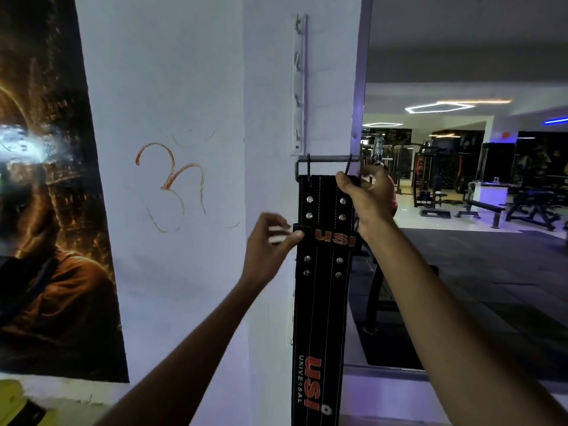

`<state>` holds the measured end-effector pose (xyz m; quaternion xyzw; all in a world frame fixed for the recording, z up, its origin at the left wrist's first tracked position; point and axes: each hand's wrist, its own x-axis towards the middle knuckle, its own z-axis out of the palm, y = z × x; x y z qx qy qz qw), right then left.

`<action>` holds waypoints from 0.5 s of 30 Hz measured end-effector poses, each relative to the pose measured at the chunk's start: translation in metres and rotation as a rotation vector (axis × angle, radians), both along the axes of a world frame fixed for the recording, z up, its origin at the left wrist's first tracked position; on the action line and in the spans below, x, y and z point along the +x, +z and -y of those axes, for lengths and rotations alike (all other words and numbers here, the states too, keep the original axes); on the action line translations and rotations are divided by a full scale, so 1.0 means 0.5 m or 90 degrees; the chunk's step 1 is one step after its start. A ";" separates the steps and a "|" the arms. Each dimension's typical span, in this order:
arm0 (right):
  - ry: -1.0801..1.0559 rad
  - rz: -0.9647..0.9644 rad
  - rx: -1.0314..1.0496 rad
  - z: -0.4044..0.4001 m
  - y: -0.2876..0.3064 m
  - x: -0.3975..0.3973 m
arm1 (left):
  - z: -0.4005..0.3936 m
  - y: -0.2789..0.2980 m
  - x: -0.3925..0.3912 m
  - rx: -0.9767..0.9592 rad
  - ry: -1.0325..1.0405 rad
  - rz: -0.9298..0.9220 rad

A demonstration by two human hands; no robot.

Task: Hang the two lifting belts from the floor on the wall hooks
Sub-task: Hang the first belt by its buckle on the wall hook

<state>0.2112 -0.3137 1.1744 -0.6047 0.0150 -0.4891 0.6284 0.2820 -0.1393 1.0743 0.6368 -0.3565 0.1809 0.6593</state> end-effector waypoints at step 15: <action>-0.081 0.146 -0.083 -0.049 0.053 0.091 | 0.029 0.256 0.042 -0.109 0.110 0.150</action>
